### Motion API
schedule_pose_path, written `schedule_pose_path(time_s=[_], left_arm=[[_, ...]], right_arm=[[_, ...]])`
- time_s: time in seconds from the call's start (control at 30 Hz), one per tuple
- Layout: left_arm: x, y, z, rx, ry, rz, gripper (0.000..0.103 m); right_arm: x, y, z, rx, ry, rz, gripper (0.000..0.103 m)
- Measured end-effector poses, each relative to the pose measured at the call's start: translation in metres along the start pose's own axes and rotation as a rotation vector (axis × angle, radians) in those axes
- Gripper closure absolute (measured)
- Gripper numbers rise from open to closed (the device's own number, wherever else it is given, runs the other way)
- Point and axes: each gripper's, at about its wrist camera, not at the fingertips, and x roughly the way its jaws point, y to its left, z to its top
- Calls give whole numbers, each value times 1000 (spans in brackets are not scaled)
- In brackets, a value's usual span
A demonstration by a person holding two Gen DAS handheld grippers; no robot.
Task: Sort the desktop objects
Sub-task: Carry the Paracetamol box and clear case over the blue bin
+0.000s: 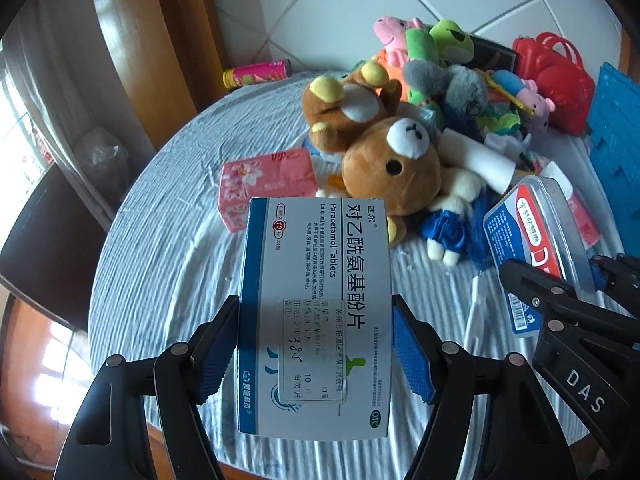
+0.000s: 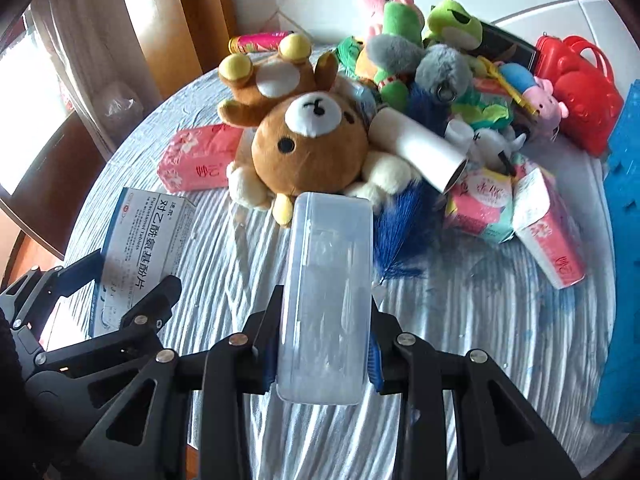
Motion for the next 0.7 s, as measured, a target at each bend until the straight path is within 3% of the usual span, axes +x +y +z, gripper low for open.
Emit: schedule_pose_path(time_s=[0.37,0.7], left_arm=[[-91,-25,38,8,-208,-51,31],[-138,-63,70,94,-331,-197,31]], right_arm=[[-107,-22,32,-22,-249,-42,69],[-195,-48,39,60,-407,-200,69]])
